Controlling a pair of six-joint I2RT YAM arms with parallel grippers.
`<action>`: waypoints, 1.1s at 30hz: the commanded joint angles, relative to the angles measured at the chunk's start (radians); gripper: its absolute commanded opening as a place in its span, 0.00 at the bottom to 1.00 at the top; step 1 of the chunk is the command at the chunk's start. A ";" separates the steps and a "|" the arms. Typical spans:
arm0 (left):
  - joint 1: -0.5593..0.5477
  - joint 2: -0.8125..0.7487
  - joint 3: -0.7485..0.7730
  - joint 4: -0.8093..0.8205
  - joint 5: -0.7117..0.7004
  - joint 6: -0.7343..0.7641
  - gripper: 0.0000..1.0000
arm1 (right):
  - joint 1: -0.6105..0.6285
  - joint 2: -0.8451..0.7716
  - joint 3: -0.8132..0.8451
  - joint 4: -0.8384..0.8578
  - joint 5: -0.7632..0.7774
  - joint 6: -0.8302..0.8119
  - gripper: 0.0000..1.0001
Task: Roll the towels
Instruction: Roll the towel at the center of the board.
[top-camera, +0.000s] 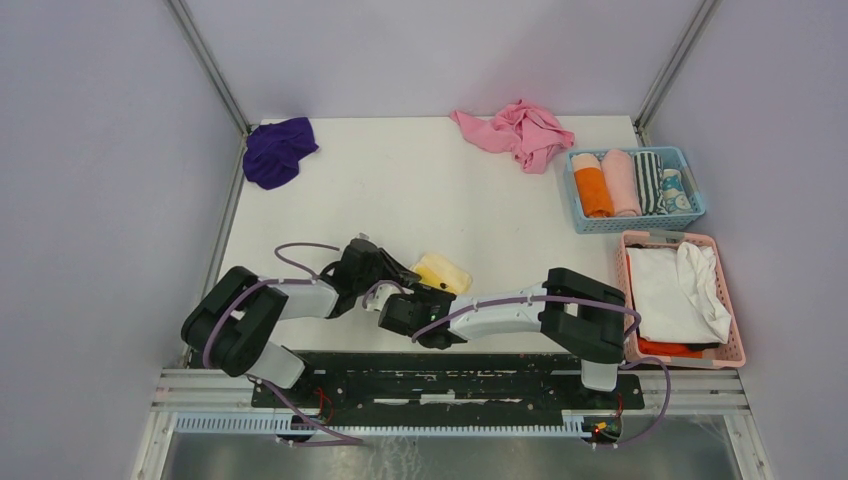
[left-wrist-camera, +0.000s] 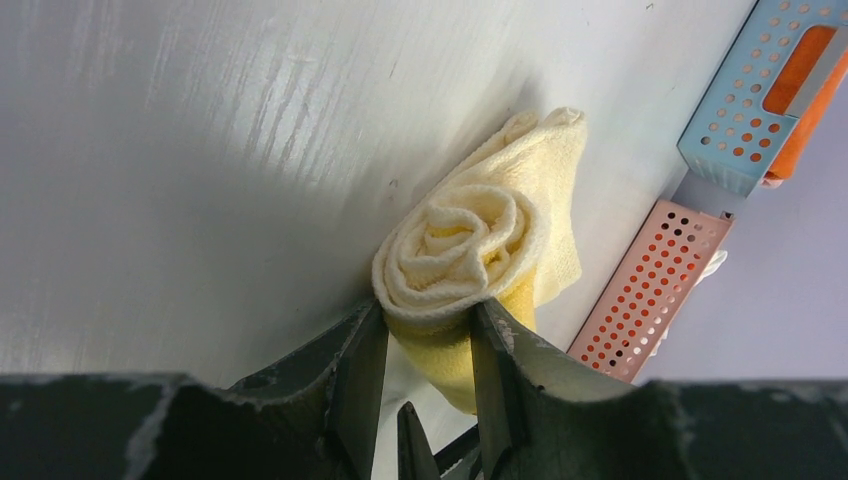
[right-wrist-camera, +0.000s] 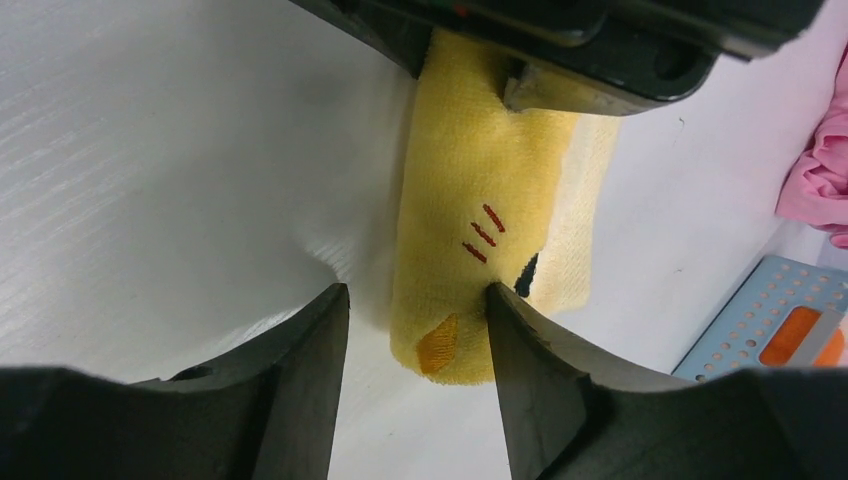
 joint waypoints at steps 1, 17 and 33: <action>-0.002 0.077 -0.030 -0.214 -0.078 0.058 0.43 | -0.005 -0.027 0.009 0.018 0.043 -0.057 0.61; -0.002 0.141 0.023 -0.247 -0.058 0.126 0.42 | -0.052 0.060 -0.009 0.029 0.107 -0.125 0.61; -0.002 0.169 0.048 -0.265 -0.060 0.146 0.42 | -0.063 -0.113 -0.098 0.128 0.063 -0.207 0.63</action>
